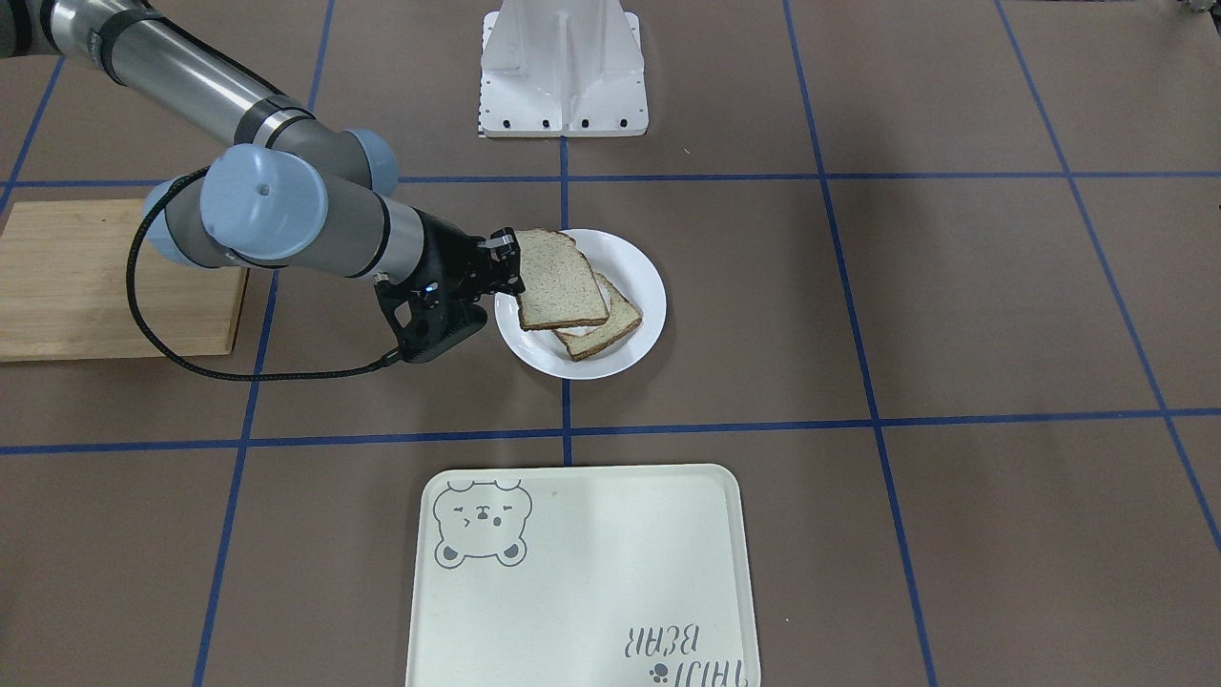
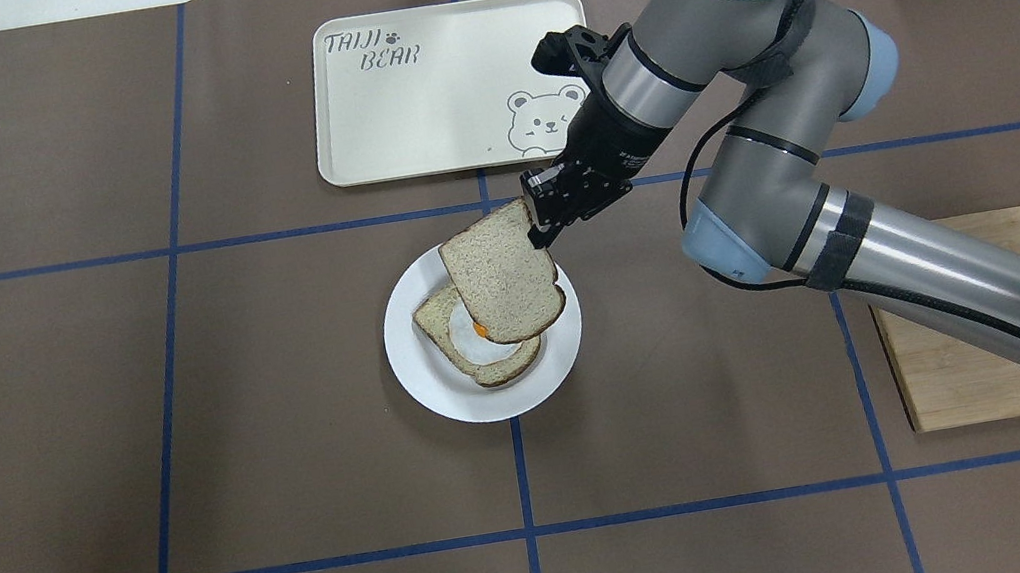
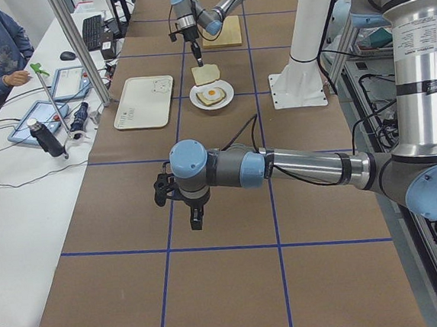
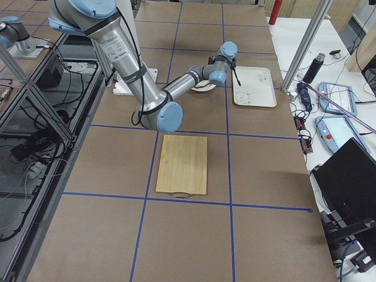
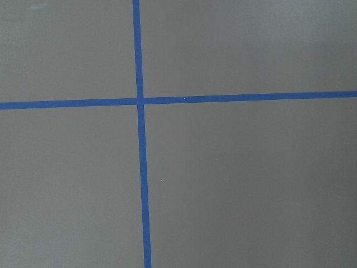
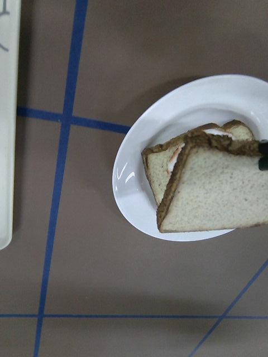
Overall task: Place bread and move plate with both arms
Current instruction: 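Lay the bread slice on top of the egg toast and open the right gripper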
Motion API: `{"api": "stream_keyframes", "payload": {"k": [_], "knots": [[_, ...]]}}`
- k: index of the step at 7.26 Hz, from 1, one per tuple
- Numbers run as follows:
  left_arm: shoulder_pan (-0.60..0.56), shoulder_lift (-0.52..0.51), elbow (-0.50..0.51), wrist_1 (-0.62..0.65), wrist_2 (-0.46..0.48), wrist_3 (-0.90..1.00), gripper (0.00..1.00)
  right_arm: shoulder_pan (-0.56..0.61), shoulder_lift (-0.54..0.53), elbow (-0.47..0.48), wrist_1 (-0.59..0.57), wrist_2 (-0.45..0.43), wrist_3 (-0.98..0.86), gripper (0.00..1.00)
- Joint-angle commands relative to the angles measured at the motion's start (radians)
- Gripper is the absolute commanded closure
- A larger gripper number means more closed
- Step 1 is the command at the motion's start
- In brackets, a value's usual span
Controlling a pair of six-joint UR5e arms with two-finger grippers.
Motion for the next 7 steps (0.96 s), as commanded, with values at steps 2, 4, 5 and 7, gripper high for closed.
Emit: {"api": "stream_keyframes", "payload": {"k": [2,4,5,7], "knots": [[-0.001,0.000,-0.003,0.000,0.000,0.000,0.02,-0.061,0.009,-0.064,0.001,-0.006,-0.262,1.00],[0.000,0.000,0.000,0.000,0.000,0.000,0.02,-0.077,0.035,-0.096,0.002,-0.010,-0.266,1.00],[-0.001,0.000,0.001,-0.001,0.000,0.000,0.02,-0.078,0.038,-0.098,0.002,-0.010,-0.269,1.00],[0.000,0.000,-0.002,0.000,0.000,0.000,0.02,-0.077,0.089,-0.159,0.002,-0.013,-0.269,1.00]]}}
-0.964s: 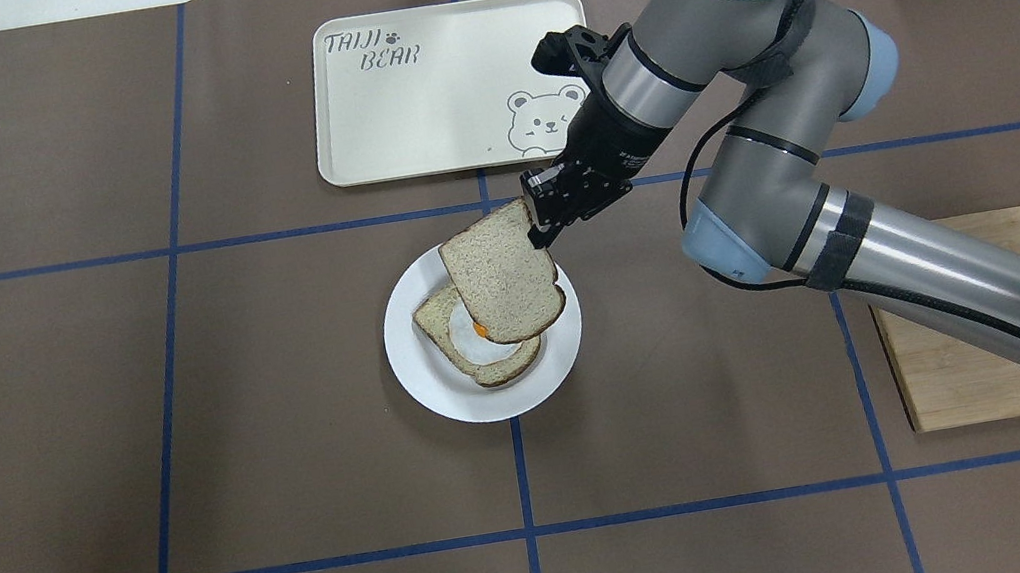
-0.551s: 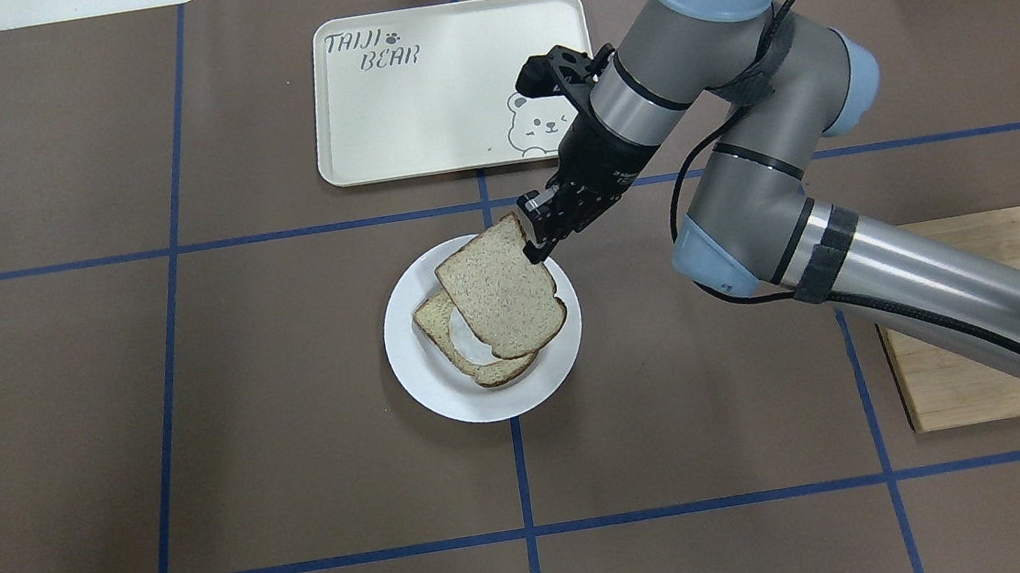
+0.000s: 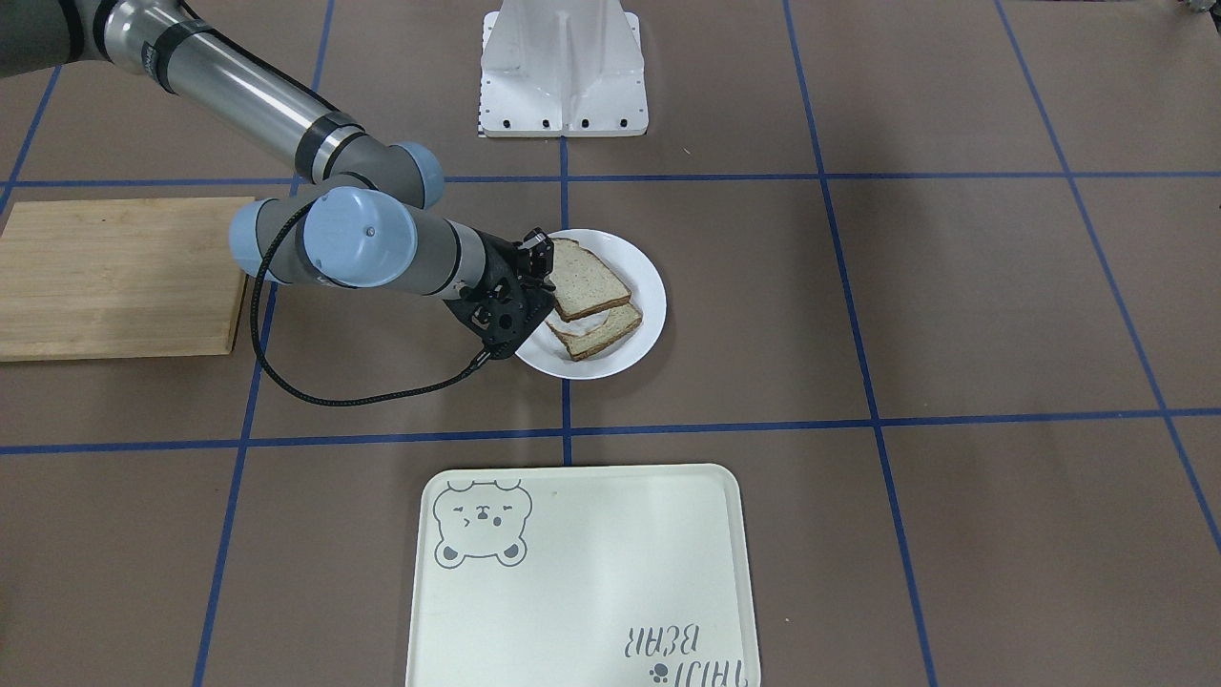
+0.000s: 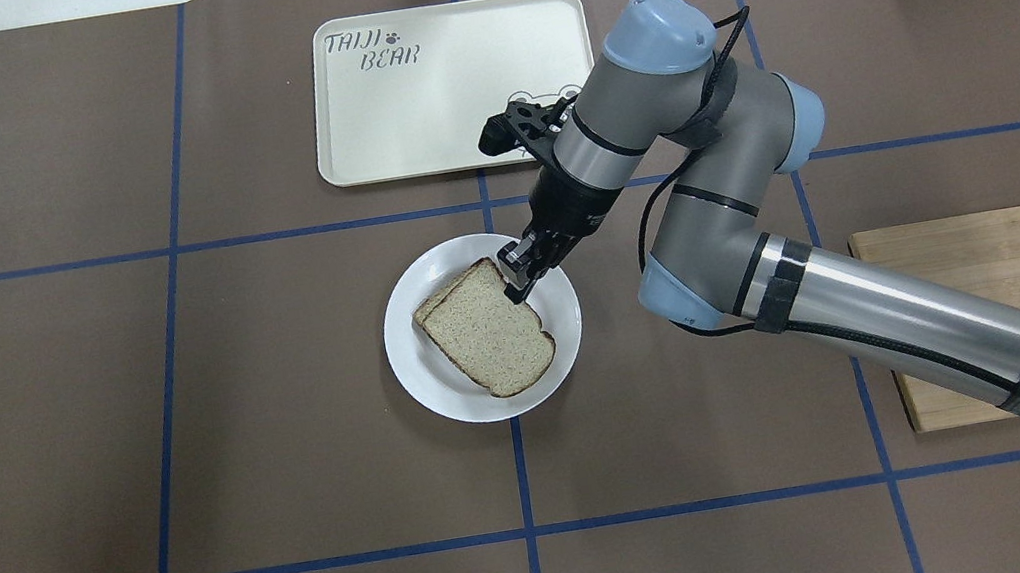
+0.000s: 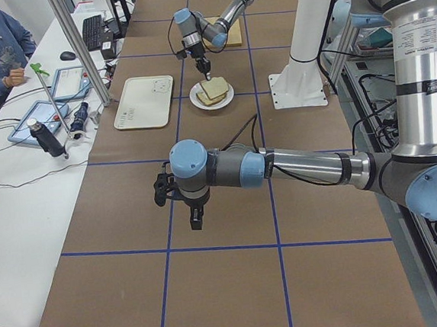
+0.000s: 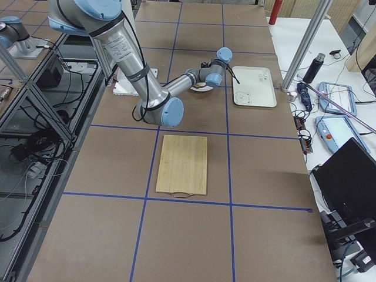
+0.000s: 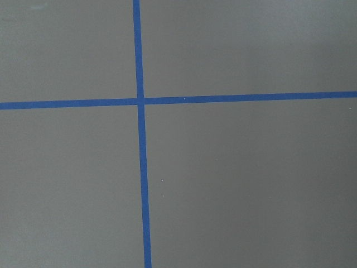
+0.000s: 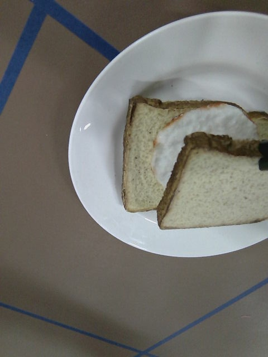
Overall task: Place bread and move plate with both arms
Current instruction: 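Lay the bread slice on top of the egg toast and open the right gripper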
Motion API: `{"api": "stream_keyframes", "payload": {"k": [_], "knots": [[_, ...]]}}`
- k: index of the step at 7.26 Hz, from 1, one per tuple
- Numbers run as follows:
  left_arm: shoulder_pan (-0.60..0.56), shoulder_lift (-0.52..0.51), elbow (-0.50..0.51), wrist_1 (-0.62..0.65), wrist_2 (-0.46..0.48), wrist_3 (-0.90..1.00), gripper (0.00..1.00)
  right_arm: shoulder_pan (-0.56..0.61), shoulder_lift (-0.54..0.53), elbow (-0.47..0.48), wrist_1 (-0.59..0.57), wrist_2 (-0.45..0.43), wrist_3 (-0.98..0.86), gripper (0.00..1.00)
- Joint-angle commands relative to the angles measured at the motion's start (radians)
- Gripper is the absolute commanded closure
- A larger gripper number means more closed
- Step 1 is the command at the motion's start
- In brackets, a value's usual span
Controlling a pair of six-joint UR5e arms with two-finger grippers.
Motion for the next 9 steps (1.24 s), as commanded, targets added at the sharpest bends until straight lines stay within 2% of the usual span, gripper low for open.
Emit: {"api": "stream_keyframes", "payload": {"k": [1,4,5,6,7,9], "knots": [[0.000,0.000,0.003,0.000,0.000,0.000,0.02,0.000,0.027,-0.032,0.000,-0.014,-0.001,1.00],[0.001,0.000,0.000,0.000,0.000,0.000,0.02,0.000,0.032,-0.038,0.002,-0.043,-0.001,1.00],[0.000,-0.002,-0.001,0.000,0.000,0.000,0.02,0.000,0.034,-0.038,0.002,-0.072,-0.001,0.97],[0.001,-0.002,-0.001,0.000,0.000,0.000,0.02,0.000,0.032,-0.038,0.002,-0.077,0.001,0.34],[0.001,-0.005,-0.003,0.000,0.000,0.000,0.02,0.000,0.028,-0.034,0.003,-0.094,0.001,0.01],[0.004,-0.030,-0.001,-0.041,0.000,-0.125,0.02,0.022,-0.014,0.010,0.003,-0.088,0.002,0.00]]}}
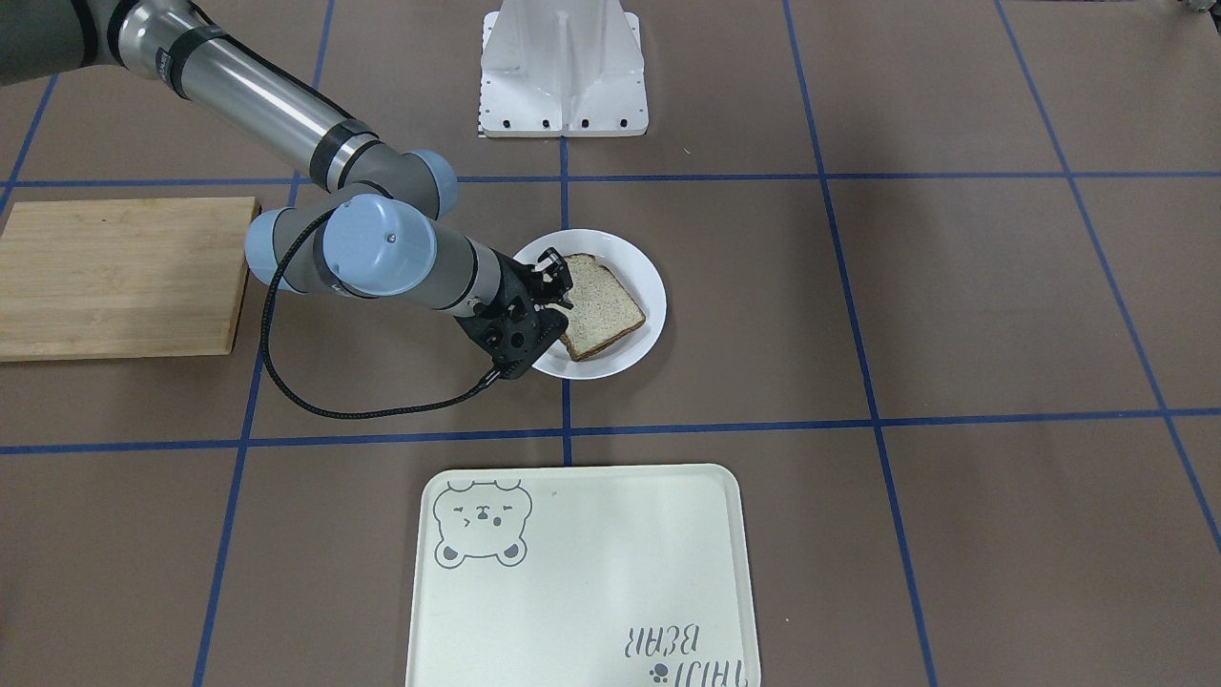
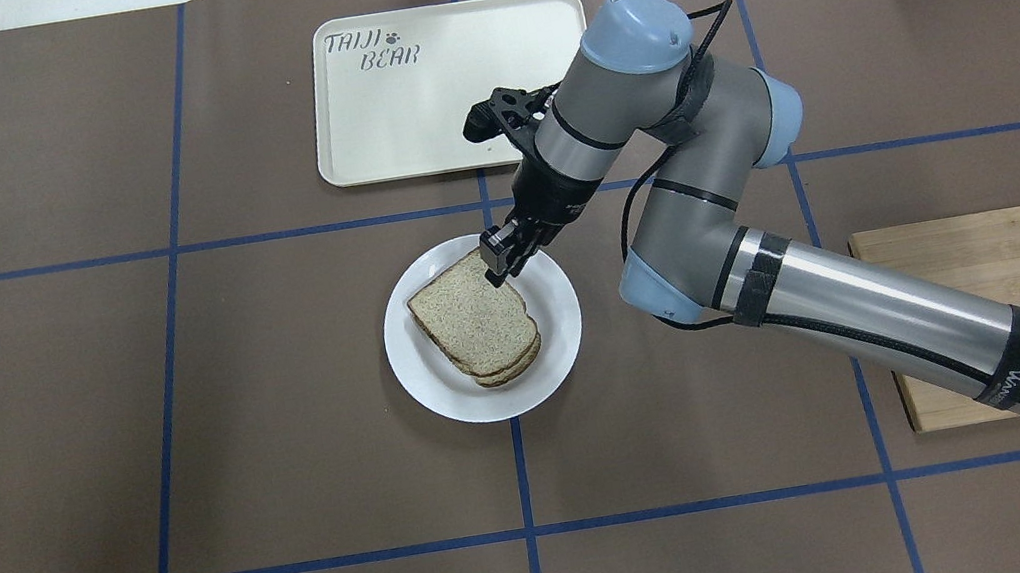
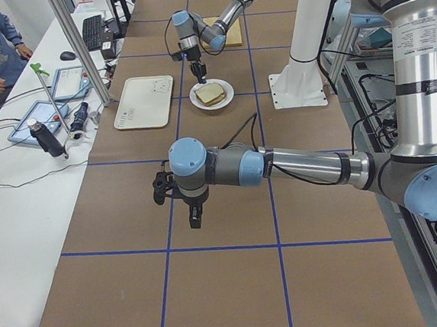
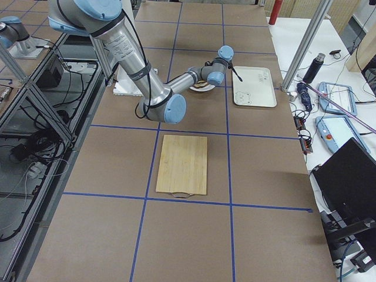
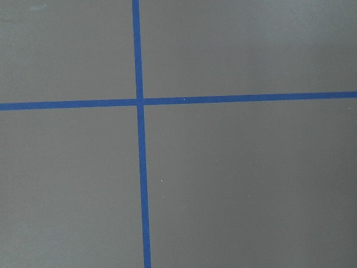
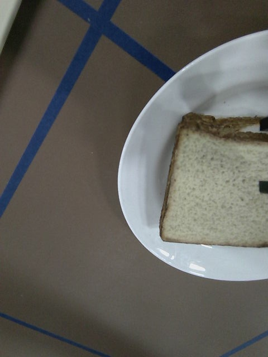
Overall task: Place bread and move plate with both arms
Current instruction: 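Lay the bread slice on top of the egg toast and open the right gripper, then raise the right gripper away from the plate while the left arm reaches toward the plate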
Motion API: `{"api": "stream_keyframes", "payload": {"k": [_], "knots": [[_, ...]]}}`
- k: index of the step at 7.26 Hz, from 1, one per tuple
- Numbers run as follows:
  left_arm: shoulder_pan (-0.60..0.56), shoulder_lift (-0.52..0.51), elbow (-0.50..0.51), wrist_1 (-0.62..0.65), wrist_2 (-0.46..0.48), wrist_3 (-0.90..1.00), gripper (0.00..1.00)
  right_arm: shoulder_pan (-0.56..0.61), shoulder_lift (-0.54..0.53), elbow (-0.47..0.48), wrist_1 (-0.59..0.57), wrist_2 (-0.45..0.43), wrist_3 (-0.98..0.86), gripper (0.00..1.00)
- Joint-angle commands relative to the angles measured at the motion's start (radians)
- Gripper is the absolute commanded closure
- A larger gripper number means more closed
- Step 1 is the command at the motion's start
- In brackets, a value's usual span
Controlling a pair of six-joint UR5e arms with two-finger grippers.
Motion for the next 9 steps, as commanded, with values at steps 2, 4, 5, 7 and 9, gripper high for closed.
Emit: {"api": "stream_keyframes", "payload": {"k": [2,4,5,7,9], "knots": [[0.118,-0.038,0.000,-0.184,-0.015,-0.330,0.02,0.088,-0.150,0.143,-0.003,0.027,0.006,0.00],[0.296,-0.062,-0.023,-0.407,-0.002,-0.744,0.02,0.215,-0.345,0.232,-0.018,0.027,-0.003,0.00],[0.380,-0.125,-0.040,-0.409,0.000,-0.881,0.02,0.278,-0.417,0.258,-0.018,0.027,-0.003,0.00],[0.614,-0.283,-0.029,-0.412,0.064,-1.132,0.02,0.373,-0.589,0.307,-0.020,0.015,-0.003,0.00],[0.833,-0.448,0.038,-0.420,0.260,-1.293,0.03,0.427,-0.700,0.306,-0.021,-0.009,-0.005,0.00]]}}
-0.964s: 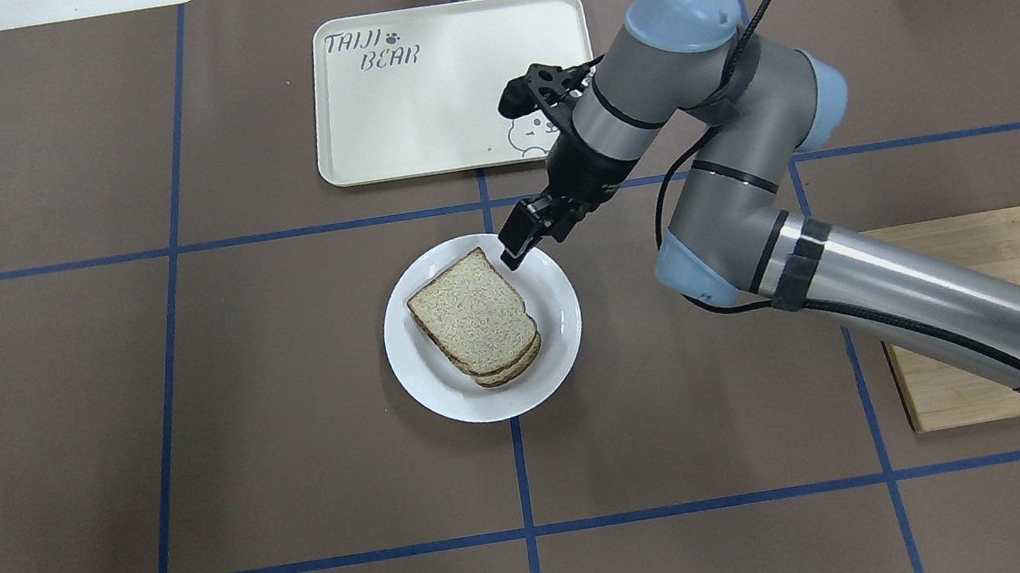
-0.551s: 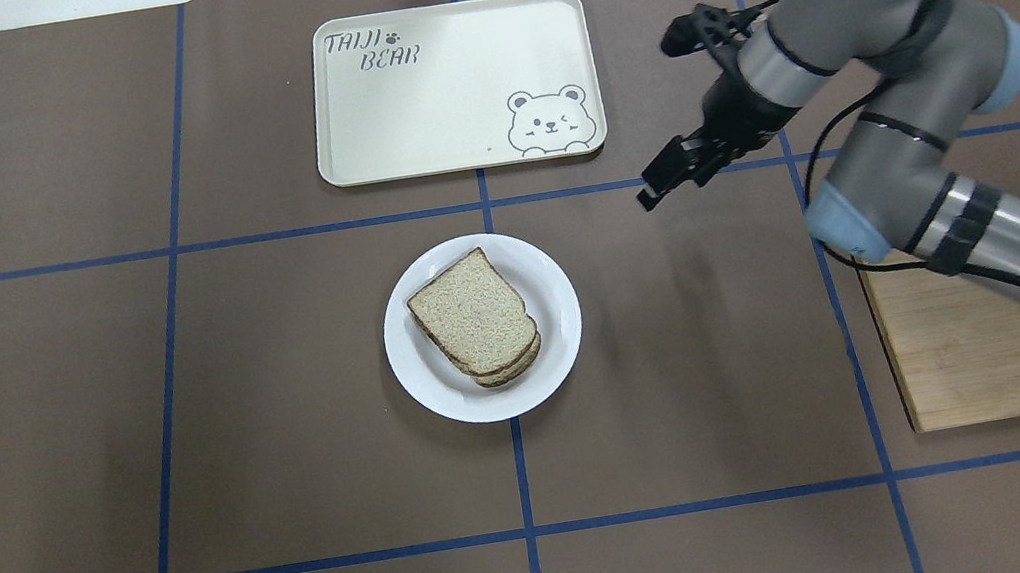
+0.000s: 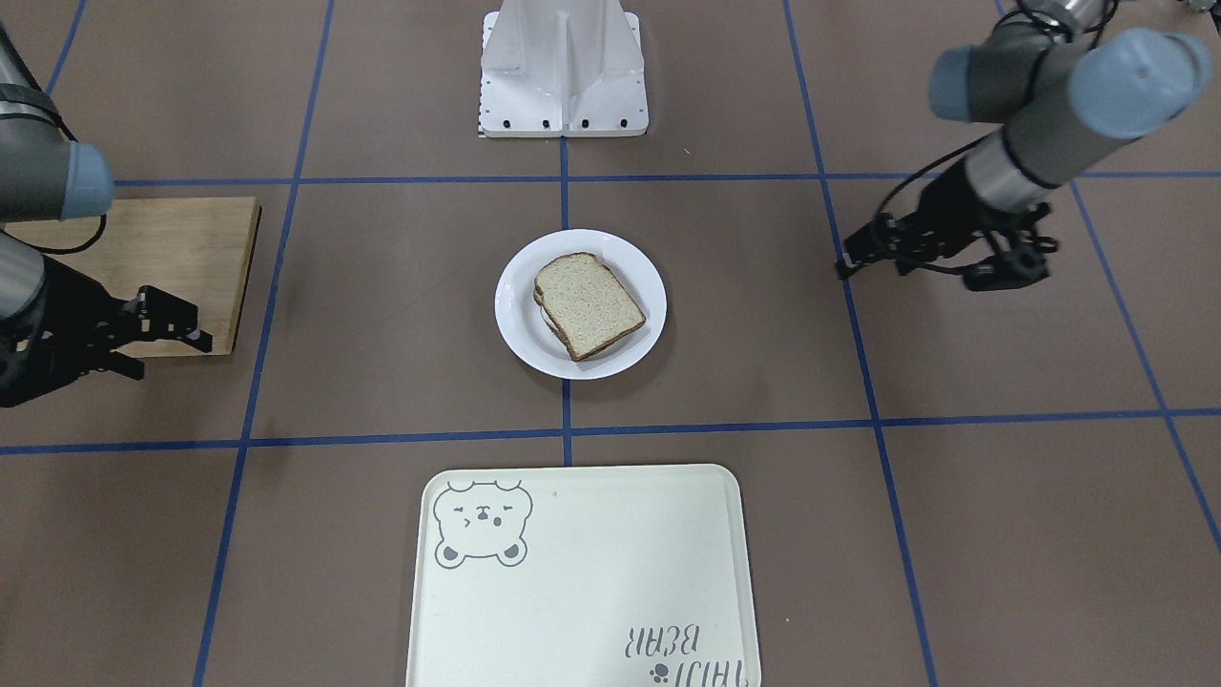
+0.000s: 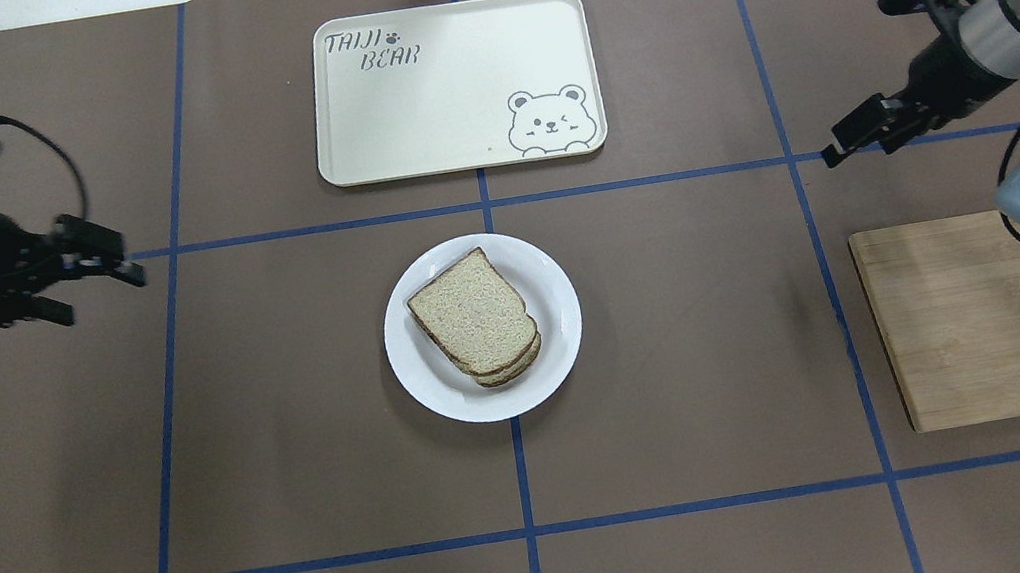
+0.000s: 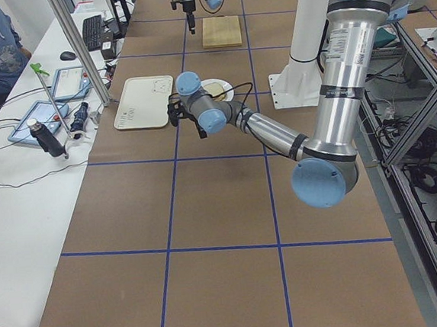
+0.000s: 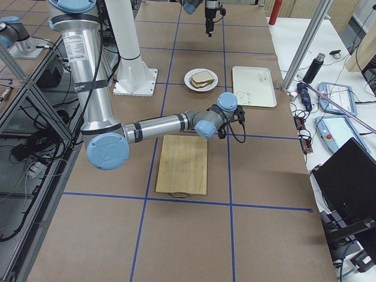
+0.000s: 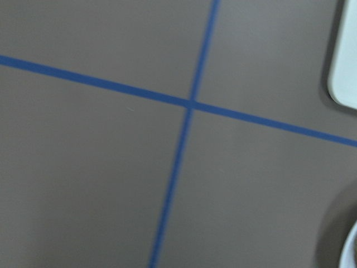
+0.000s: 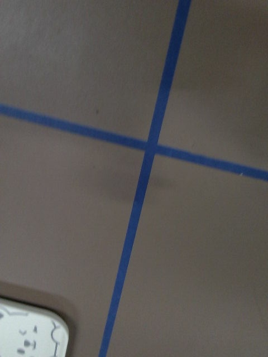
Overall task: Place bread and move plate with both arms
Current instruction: 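Raise the right gripper away from the plate while the left arm reaches toward the plate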
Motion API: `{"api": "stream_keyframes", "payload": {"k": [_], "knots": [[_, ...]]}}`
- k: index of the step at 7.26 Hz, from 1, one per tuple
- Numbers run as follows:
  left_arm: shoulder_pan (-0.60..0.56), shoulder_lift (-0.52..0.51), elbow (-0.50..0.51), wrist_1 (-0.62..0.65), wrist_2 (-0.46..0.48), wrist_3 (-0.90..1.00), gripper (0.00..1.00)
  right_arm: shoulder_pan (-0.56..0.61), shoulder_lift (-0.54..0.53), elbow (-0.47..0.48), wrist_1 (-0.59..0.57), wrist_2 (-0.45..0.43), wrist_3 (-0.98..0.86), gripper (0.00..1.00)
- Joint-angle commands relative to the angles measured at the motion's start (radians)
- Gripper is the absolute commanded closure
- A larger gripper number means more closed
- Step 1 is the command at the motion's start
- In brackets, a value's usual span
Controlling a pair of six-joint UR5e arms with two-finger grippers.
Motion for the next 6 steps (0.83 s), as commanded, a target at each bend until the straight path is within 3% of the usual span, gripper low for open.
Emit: {"api": "stream_keyframes", "payload": {"k": [1,3,4,6], "knots": [[0.153,-0.138,0.102,-0.075,0.096,-0.115,0.03,0.064,-0.086,0.007,-0.001,-0.019,-0.003,0.00],[0.210,-0.140,0.280,-0.499,0.096,-0.274,0.03,0.069,-0.106,0.007,-0.001,-0.034,-0.001,0.00],[0.210,-0.140,0.315,-0.625,0.096,-0.348,0.03,0.069,-0.109,0.008,-0.001,-0.042,-0.001,0.00],[0.206,-0.139,0.334,-0.747,0.101,-0.388,0.03,0.069,-0.125,0.028,-0.001,-0.042,0.000,0.00]]}}
